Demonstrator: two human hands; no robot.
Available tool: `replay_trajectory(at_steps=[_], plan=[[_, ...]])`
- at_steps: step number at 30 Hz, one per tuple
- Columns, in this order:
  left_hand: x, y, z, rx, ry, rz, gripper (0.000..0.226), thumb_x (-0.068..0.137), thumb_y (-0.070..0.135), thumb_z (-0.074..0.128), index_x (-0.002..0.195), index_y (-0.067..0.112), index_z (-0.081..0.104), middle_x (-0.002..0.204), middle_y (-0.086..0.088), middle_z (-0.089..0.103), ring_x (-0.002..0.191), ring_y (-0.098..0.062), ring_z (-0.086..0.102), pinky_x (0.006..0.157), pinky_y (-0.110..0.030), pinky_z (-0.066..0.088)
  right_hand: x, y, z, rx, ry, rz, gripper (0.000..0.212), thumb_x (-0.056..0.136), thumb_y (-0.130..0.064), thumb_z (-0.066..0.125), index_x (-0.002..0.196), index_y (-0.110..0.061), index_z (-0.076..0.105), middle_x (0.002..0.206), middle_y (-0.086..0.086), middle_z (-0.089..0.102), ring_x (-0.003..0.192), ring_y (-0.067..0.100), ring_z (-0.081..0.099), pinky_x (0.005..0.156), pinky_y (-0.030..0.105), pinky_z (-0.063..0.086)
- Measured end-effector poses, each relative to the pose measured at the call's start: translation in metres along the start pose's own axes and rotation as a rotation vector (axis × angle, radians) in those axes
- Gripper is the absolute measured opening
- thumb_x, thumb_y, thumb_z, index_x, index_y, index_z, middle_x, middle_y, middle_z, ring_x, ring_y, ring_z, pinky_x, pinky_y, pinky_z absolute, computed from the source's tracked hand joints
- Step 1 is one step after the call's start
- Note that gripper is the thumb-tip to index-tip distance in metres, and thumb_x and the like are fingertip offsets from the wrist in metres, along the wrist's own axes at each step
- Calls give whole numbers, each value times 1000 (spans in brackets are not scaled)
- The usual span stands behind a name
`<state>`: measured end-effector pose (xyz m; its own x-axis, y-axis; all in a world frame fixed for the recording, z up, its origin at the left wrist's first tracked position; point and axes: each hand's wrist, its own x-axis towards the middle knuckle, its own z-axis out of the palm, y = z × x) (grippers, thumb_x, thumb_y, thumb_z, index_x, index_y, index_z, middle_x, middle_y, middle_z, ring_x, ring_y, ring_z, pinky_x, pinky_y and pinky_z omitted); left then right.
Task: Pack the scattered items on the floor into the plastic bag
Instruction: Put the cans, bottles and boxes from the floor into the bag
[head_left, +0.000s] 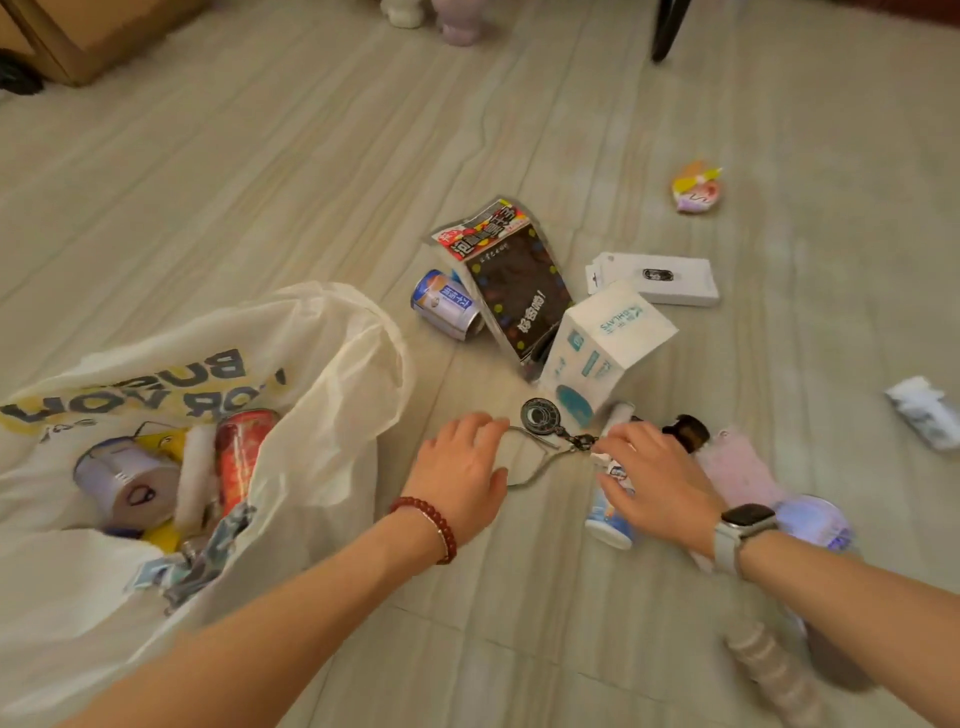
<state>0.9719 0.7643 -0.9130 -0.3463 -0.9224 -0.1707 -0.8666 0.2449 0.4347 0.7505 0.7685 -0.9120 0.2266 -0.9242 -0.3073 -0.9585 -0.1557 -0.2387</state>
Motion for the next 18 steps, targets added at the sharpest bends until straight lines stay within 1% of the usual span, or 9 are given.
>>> replay_trajectory(at_steps=[2,4,6,8,10,12,14,16,18], plan=[[13,13,26,81,-131,6,60,89,25,45,142,21,16,151,-3,18,137,-24,18,106,-40,26,-10,19,5,-35,-46,4,71,71,-60,33,120,-15,55,126,10,53,120,32,48,95,39,41],[27,16,50,174,-231,19,70,89,30,48,144,22,6,155,-2,2,142,-26,2,112,-45,18,-16,25,12,-75,-139,-22,88,64,-71,30,135,-20,40,144,12,33,136,33,27,108,40,28],[40,17,66,235,-310,16,75,89,37,48,144,24,0,156,-2,-8,142,-28,-9,114,-51,9,-16,25,19,-128,-201,-31,89,67,-73,34,141,-24,26,154,8,12,143,30,4,115,39,14],[50,15,79,280,-332,-2,75,90,42,45,145,23,-2,156,-1,-9,142,-29,-11,113,-54,6,-9,22,25,-148,-214,-30,78,77,-63,48,140,-23,25,155,7,5,143,31,-6,116,40,9],[53,14,84,309,-289,0,72,89,44,46,145,20,7,156,-3,3,142,-29,0,112,-53,8,-4,20,28,-161,-228,-35,72,80,-55,52,138,-22,27,155,7,3,142,35,-10,116,44,8],[53,13,82,330,-196,55,65,81,39,59,137,18,33,144,-9,35,132,-33,31,106,-51,27,-2,21,30,-155,-245,-38,66,81,-50,53,136,-21,30,153,8,7,141,37,-12,115,47,12],[51,8,79,371,-126,93,59,53,38,79,107,20,62,107,-7,65,95,-31,61,75,-43,52,-1,25,30,-128,-245,-51,61,81,-47,54,131,-19,36,149,7,15,141,37,-8,114,46,20],[45,1,79,384,-78,105,55,34,38,82,85,22,69,82,-1,67,72,-25,65,53,-34,53,-3,25,28,-99,-229,-56,58,79,-49,56,127,-19,41,144,5,22,139,36,-1,113,44,25],[37,-4,75,349,-48,114,53,35,38,79,83,21,68,80,-1,65,70,-25,64,51,-33,51,-6,20,25,-50,-212,-49,59,79,-51,57,127,-20,42,142,6,25,137,33,4,113,44,24]])
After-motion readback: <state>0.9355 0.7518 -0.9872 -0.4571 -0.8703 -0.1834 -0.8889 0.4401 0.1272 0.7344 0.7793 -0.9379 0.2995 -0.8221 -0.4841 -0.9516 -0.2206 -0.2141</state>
